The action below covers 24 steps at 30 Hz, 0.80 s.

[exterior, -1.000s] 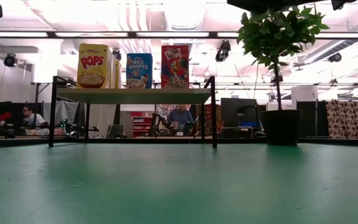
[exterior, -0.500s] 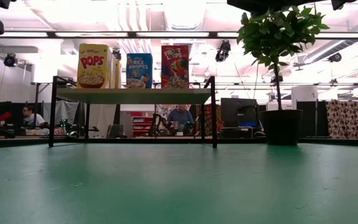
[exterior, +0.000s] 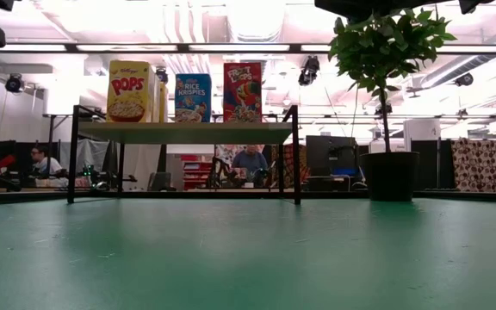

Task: Stack cereal on shelf
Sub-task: Put the blue cereal on the shelf

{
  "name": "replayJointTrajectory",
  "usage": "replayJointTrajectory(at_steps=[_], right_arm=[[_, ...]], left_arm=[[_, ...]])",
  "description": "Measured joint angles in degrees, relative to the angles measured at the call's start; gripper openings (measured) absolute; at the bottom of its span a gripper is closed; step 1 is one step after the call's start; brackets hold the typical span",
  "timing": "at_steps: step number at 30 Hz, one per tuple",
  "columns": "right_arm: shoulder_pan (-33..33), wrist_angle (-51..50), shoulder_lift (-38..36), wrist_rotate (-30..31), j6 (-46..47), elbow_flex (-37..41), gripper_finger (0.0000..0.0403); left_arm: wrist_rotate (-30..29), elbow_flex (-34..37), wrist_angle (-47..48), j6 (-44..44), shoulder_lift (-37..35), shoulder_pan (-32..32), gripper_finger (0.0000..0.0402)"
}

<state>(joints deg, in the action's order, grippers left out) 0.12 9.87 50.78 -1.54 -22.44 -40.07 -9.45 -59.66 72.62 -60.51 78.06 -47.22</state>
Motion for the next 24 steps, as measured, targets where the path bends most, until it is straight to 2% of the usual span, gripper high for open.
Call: replayJointTrajectory(at_steps=[6,11,17,24], right_arm=[[0.0,-0.1,0.0,0.0,0.0,0.0,0.0221],[0.0,-0.1,0.0,0.0,0.0,0.0,0.0221],[0.0,-0.1,0.0,0.0,-0.1,0.0,0.0221],[0.0,-0.2,0.0,0.0,-0.2,0.0,0.0221]], left_arm=[[-0.6,-3.7,-0.6,1.2,0.0,0.4,0.0147],[-6.2,-9.0,-1.3,5.3,0.0,3.0,0.0146],[-10.8,-16.1,-1.8,14.9,0.0,8.9,0.0146],[-11.0,-22.7,-1.8,27.9,0.0,16.5,0.0146]])
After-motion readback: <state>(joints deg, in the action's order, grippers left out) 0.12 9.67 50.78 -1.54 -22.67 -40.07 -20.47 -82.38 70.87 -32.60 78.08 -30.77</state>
